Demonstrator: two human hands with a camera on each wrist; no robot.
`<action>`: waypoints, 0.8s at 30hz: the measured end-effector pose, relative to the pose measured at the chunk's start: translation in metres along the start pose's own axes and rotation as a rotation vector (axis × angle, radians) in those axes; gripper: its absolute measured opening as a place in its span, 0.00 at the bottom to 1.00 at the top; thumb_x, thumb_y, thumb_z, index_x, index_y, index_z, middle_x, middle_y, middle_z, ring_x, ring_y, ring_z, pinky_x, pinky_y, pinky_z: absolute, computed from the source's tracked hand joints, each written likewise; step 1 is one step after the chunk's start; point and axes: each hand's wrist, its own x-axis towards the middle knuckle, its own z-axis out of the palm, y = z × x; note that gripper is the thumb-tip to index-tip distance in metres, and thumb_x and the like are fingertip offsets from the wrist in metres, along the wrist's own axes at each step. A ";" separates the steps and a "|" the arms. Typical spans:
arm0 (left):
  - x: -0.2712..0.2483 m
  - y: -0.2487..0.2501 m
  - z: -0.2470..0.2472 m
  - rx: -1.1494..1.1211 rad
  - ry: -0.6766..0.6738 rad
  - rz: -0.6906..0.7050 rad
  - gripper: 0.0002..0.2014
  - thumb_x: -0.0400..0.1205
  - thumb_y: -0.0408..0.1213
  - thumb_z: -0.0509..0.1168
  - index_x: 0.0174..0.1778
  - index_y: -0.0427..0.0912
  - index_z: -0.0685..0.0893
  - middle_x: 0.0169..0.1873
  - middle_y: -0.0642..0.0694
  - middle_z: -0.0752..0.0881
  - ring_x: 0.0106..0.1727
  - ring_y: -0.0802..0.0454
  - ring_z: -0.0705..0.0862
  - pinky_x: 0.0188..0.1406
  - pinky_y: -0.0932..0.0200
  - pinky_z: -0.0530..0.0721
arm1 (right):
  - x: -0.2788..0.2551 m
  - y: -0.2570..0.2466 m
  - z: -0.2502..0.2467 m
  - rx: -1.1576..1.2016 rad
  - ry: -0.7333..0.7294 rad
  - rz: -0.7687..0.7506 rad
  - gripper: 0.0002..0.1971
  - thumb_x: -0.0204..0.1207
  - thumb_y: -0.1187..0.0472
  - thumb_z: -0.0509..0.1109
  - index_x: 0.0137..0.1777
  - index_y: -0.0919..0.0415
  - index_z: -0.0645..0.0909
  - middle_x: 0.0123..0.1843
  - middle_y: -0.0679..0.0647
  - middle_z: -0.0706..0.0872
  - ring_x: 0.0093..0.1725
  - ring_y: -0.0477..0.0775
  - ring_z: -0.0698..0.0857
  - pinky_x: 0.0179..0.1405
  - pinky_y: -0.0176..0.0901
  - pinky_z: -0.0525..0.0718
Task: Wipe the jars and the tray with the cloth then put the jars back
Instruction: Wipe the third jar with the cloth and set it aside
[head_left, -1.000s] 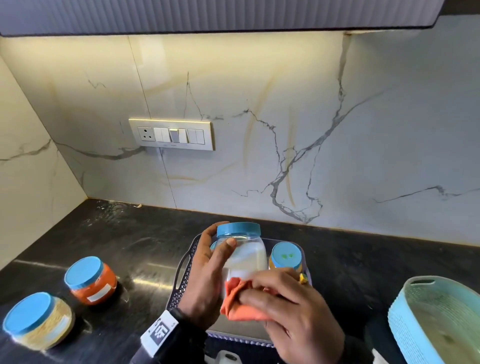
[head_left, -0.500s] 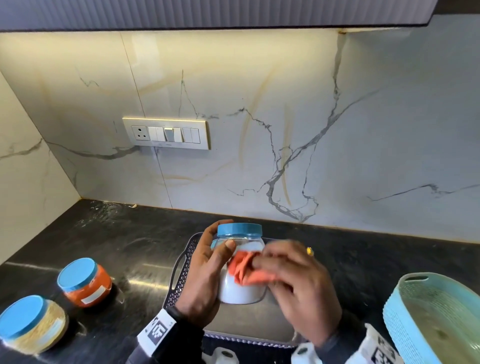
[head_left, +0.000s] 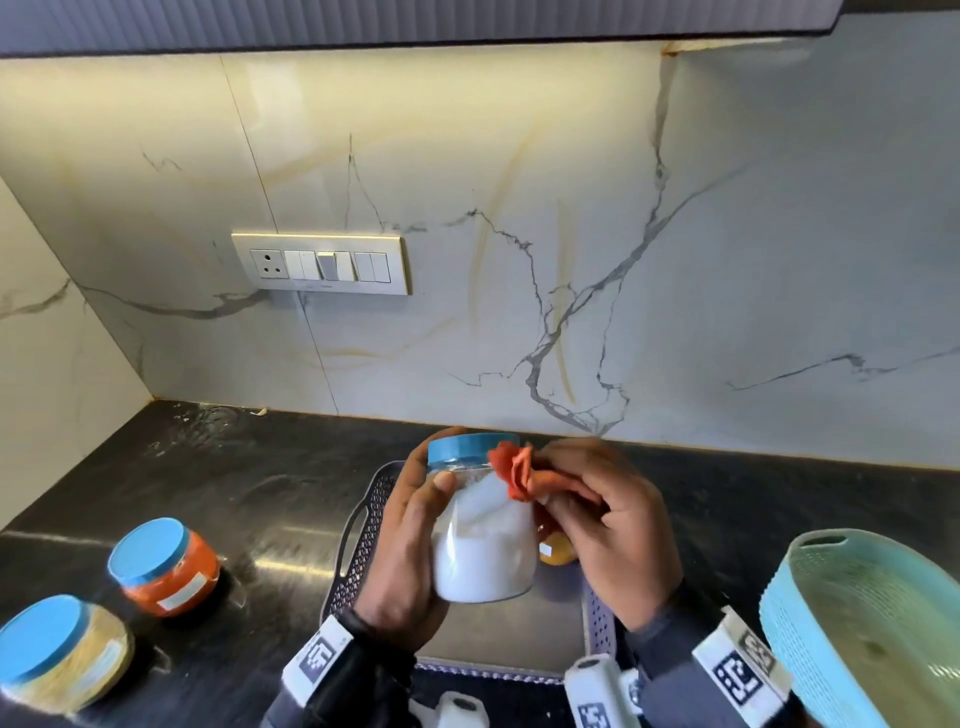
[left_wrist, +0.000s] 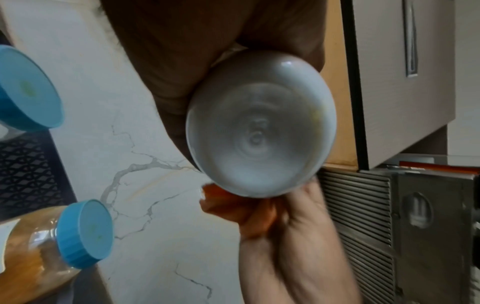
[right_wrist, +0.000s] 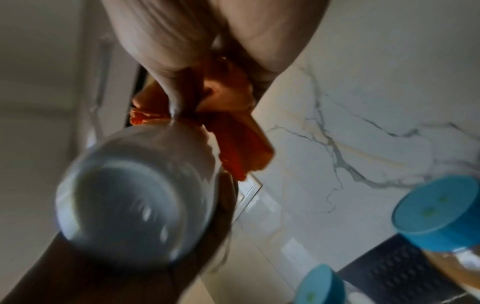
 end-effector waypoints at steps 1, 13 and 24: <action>-0.001 -0.001 0.003 0.000 0.000 0.006 0.33 0.74 0.49 0.70 0.73 0.35 0.76 0.62 0.24 0.85 0.53 0.32 0.86 0.33 0.52 0.90 | 0.006 0.001 0.000 0.069 0.051 0.062 0.13 0.77 0.70 0.76 0.52 0.50 0.91 0.51 0.50 0.91 0.49 0.52 0.91 0.48 0.34 0.88; 0.001 -0.001 -0.001 -0.197 -0.025 -0.153 0.49 0.67 0.71 0.77 0.71 0.31 0.84 0.63 0.24 0.85 0.63 0.32 0.86 0.66 0.37 0.86 | -0.029 -0.009 0.003 -0.231 -0.043 -0.241 0.10 0.79 0.68 0.74 0.57 0.57 0.92 0.58 0.49 0.86 0.57 0.51 0.89 0.55 0.45 0.87; -0.006 -0.001 -0.006 0.090 -0.113 -0.082 0.42 0.69 0.58 0.82 0.70 0.32 0.81 0.56 0.31 0.89 0.50 0.41 0.90 0.39 0.57 0.89 | -0.029 -0.007 0.011 -0.529 -0.233 -0.368 0.16 0.81 0.67 0.67 0.65 0.49 0.85 0.65 0.51 0.79 0.58 0.53 0.83 0.61 0.41 0.84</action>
